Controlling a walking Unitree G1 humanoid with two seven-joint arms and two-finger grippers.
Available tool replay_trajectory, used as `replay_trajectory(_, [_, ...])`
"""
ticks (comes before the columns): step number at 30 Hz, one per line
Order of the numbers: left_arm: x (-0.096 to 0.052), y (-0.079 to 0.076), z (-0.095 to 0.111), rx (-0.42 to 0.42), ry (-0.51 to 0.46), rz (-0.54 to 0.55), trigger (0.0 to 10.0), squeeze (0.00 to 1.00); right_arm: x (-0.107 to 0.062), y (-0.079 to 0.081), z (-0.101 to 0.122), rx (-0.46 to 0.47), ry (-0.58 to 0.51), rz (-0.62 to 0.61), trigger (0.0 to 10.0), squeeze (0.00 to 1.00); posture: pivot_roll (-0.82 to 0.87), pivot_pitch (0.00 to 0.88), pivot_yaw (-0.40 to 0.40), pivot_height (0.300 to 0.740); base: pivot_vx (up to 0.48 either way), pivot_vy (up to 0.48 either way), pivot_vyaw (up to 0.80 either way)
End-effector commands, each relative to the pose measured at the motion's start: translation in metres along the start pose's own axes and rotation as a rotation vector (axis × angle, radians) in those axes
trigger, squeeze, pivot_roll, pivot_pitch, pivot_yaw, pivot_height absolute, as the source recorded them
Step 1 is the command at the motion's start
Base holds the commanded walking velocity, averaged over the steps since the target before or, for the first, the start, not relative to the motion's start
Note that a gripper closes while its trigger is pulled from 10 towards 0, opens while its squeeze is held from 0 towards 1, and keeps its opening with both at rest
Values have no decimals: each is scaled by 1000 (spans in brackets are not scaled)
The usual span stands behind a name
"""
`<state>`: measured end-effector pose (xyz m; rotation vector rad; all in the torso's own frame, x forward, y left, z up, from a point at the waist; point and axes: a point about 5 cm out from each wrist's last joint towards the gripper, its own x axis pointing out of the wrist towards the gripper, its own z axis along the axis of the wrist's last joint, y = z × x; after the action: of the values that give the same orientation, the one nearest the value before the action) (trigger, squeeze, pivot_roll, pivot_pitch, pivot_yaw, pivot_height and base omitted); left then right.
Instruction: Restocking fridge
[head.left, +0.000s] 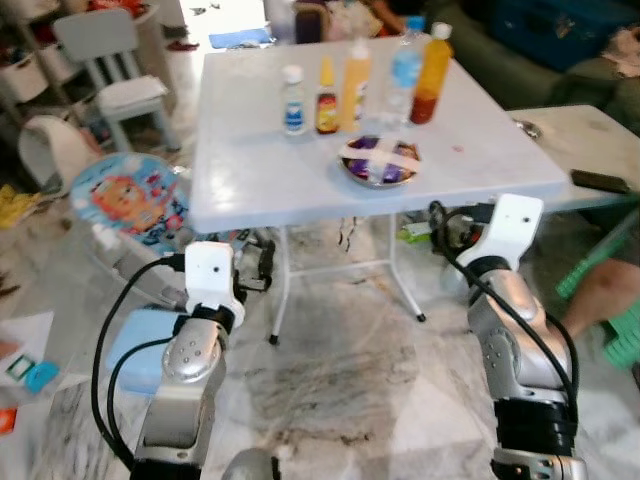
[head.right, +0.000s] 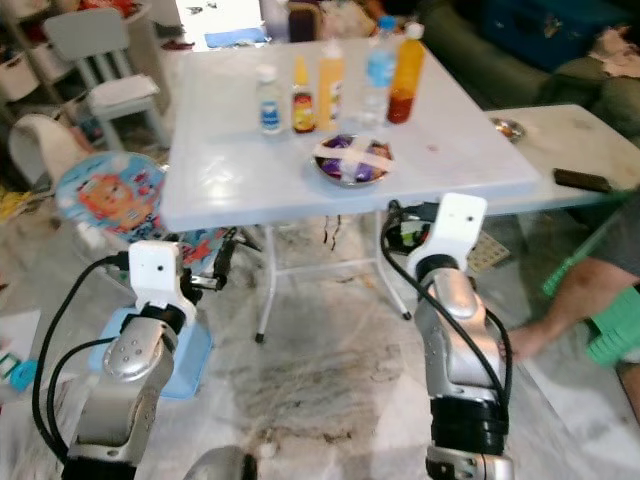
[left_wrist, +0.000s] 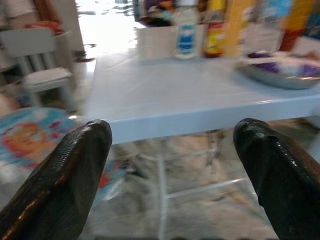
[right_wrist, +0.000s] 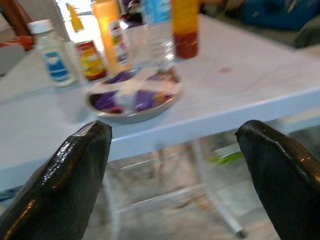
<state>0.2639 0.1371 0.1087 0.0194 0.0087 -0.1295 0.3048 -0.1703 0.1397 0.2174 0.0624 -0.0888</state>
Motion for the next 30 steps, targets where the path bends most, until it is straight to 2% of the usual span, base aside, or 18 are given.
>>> replay_trajectory(1, [1, -3, 6, -4, -33, -33, 10000, 0, -3, -10, 0, 61, 11, -61, 10000, 0, 6, 0, -15, 740, 0, 0, 0])
replay_trajectory(6, [0, -7, 8, -2, -46, -61, 10000, 0, -3, -12, -3, 129, 31, -82, 10000, 0, 7, 0, -13, 740, 113, 0, 0])
replay_trajectory(30, [0, -8, 9, -6, -59, -88, 10000, 0, -2, -10, -6, 147, 56, -65, 10000, 0, 9, 0, -13, 740, 456, 0, 0])
